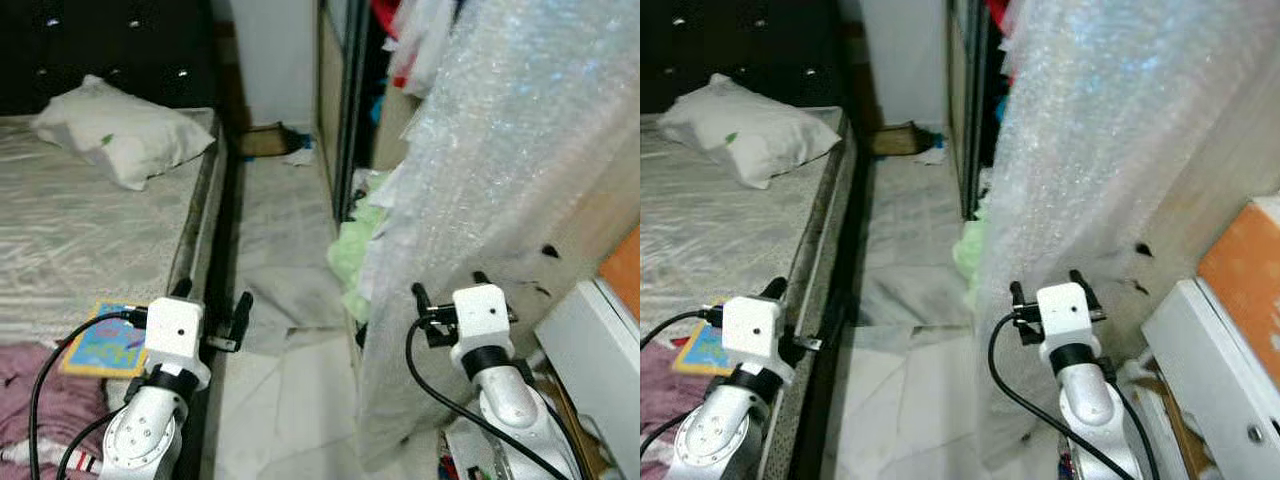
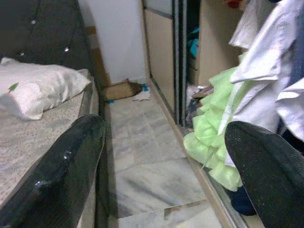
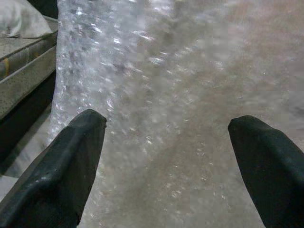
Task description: Clean up the room
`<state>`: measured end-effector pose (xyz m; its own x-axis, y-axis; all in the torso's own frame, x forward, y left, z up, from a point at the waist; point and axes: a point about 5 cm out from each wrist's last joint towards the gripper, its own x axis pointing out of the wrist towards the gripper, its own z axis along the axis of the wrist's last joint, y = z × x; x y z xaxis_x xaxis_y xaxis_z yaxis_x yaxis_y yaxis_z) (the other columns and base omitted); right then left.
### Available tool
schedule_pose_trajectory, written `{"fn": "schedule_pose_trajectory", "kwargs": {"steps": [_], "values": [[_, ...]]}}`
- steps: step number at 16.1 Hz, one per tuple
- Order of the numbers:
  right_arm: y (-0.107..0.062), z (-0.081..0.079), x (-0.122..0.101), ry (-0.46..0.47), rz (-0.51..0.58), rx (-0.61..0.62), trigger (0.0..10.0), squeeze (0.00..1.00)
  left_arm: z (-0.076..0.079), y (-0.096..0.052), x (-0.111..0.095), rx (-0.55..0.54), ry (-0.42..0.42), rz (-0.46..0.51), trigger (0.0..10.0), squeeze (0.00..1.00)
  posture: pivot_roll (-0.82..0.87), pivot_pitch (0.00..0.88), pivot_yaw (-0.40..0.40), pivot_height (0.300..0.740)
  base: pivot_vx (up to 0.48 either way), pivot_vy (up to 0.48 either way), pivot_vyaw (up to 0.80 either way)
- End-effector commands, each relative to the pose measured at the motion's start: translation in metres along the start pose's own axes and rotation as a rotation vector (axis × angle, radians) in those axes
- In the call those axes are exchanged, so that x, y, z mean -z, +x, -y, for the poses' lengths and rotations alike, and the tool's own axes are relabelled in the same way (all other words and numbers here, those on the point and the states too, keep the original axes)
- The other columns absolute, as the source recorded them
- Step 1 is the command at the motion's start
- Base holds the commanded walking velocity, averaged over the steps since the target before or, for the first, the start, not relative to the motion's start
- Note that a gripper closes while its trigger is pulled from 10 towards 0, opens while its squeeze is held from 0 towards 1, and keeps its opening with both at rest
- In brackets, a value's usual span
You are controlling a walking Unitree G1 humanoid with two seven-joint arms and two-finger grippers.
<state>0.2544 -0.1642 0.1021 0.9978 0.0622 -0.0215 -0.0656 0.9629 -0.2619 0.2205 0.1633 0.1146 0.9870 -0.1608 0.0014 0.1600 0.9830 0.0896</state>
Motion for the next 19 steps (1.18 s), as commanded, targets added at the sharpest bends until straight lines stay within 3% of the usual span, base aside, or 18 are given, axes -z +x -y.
{"fn": "schedule_pose_trajectory", "kwargs": {"steps": [1,19], "values": [[0.0018,-0.0029,-0.0017,0.005,0.006,-0.004,10.0,0.00,-0.0022,-0.0007,0.0030,-0.008,0.011,-0.017,10.0,0.00,-0.03,0.068,-0.025,0.740,0.000,-0.240,0.00],[0.0019,-0.0033,-0.0018,0.010,0.009,-0.009,10.0,0.00,-0.0017,0.0003,0.0020,-0.019,-0.042,-0.006,10.0,0.00,-0.04,0.072,-0.026,0.740,0.000,0.000,0.00]]}}
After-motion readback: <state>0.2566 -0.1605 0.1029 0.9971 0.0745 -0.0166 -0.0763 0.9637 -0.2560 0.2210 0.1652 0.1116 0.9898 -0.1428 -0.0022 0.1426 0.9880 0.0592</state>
